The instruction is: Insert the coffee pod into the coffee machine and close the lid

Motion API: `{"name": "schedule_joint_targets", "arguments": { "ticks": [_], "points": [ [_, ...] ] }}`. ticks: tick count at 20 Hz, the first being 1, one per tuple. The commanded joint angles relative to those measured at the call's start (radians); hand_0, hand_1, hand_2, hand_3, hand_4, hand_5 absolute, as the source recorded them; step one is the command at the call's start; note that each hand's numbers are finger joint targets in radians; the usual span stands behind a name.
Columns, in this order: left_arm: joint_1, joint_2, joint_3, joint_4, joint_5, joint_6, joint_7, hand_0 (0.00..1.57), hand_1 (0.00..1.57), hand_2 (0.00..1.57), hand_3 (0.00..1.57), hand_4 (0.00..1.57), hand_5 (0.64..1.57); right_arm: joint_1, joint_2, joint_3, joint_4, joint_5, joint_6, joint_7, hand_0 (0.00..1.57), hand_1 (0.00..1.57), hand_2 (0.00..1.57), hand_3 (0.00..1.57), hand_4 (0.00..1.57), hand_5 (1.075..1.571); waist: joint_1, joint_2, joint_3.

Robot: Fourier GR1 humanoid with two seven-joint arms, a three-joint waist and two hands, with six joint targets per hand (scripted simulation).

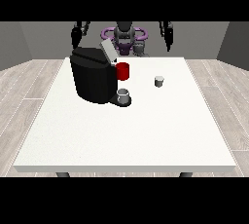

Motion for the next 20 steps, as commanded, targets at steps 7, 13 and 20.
{"name": "schedule_joint_targets", "arguments": {
  "ticks": [7,13,20],
  "points": [
    [0.036,-0.029,0.022,-0.012,0.076,-0.083,-0.117,0.0,0.0,0.0,0.0,0.27,1.571,0.003,0.067,-0.062,0.043,0.006,-0.081,-0.093,0.0,0.0,0.0,0.0,0.13,1.571,0.014,-0.04,-0.0023],
    [0.015,-0.004,-0.018,0.031,-0.061,-0.058,-0.145,0.0,0.0,0.0,0.0,0.32,1.571,-0.015,0.064,-0.081,0.11,-0.017,-0.049,-0.183,0.0,0.0,0.0,0.0,0.22,1.571,0.004,0.0,-0.0023],
    [-0.194,0.178,0.158,0.218,-0.02,-0.136,-0.057,0.0,0.0,0.0,0.0,0.0,1.571,-0.039,0.111,0.015,0.027,0.011,-0.066,-0.143,0.0,0.0,0.0,0.0,0.13,1.571,-0.098,0.084,-0.0027]
  ]
}}
